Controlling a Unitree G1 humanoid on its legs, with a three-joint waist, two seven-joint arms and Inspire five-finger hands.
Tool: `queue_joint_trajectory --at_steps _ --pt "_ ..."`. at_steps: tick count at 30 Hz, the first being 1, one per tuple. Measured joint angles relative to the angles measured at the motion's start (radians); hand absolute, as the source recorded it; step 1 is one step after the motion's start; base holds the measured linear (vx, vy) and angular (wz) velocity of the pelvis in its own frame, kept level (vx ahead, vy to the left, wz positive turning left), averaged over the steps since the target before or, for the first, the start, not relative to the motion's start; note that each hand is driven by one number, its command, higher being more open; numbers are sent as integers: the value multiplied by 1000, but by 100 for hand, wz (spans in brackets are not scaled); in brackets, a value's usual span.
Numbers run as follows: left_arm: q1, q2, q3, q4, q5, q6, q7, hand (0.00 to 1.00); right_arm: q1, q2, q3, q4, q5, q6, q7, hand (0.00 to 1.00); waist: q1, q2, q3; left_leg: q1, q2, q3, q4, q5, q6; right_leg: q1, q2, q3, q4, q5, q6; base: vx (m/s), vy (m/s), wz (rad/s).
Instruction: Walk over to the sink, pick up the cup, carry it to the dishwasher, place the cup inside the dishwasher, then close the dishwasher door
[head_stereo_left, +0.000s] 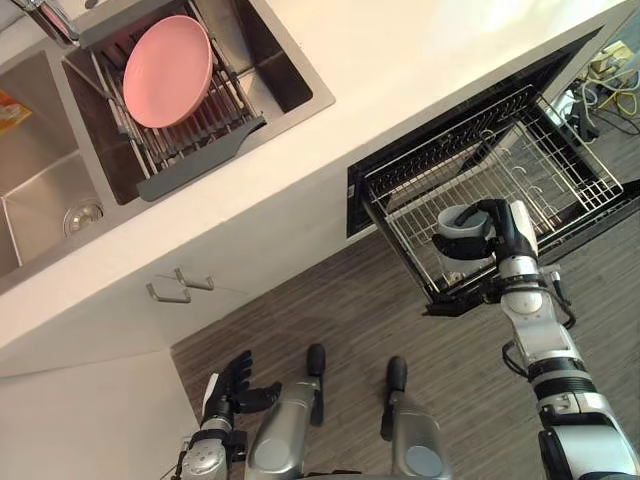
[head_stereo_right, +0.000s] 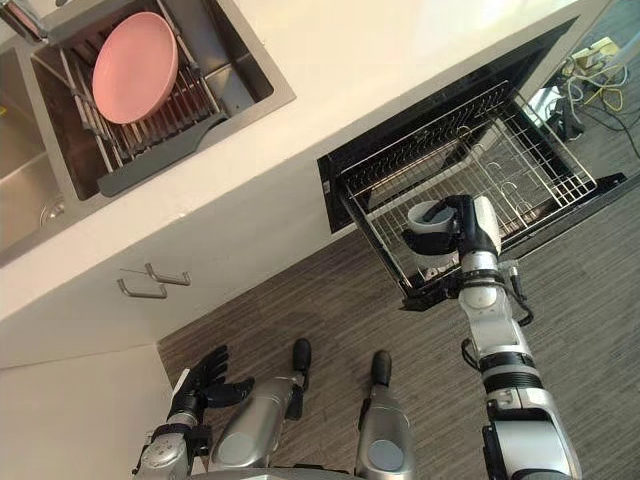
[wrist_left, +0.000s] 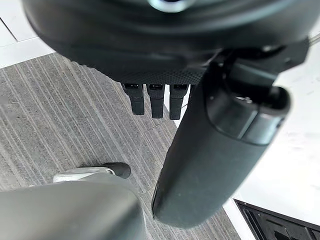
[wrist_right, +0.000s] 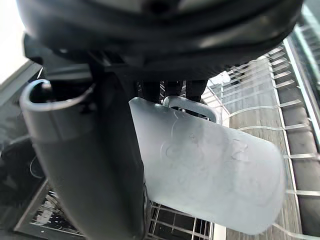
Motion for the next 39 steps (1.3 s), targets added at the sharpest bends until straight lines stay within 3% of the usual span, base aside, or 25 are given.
queue_joint_trajectory --at_steps 4,5,12,19,25,30,33,39 --pt "0 0 -1 0 0 -1 17 90 -12 -7 1 42 -27 6 -13 30 6 1 1 -8 -5 -6 0 1 1 -5 -3 -6 0 -1 -1 -6 6 5" --pt "0 0 -1 0 0 -1 17 90 -16 -9 2 48 -28 8 -13 90 6 2 1 -9 -6 -7 0 1 1 -5 -4 -7 0 -1 -1 -13 12 3" --pt "-37 3 -20 4 0 -7 34 90 -76 -30 42 96 -48 18 -20 90 12 21 36 -21 -8 -6 10 5 5 -20 -6 -4 15 -1 -2 -32 5 0" --pt "-48 2 -22 9 0 -14 36 90 -79 -14 47 120 -47 24 -31 90 11 22 38 -22 -8 -5 9 5 5 -22 -5 -2 15 -1 -2 0 0 0" --pt "-80 2 -42 32 1 -14 36 90 -59 50 29 119 -45 34 -50 90 7 22 38 -21 -8 -7 9 7 2 -21 -5 -4 15 -1 -1 0 0 0" --pt "-95 -6 -59 50 1 3 34 90 46 141 -11 -9 -20 34 -54 90 5 21 38 -10 -6 -9 5 9 -1 -9 -6 -8 14 0 1 0 0 0" --pt "-95 -7 -59 50 1 8 34 90 106 172 -52 -101 4 33 -59 90 5 17 35 15 -8 -8 -13 16 -5 9 -9 -8 10 2 4 0 0 0" --pt "-95 -6 -59 55 2 24 31 90 225 249 -84 -240 25 28 -70 90 -17 -23 10 42 -2 -5 -52 42 -10 25 -3 -6 -11 16 5 -38 -9 -2"
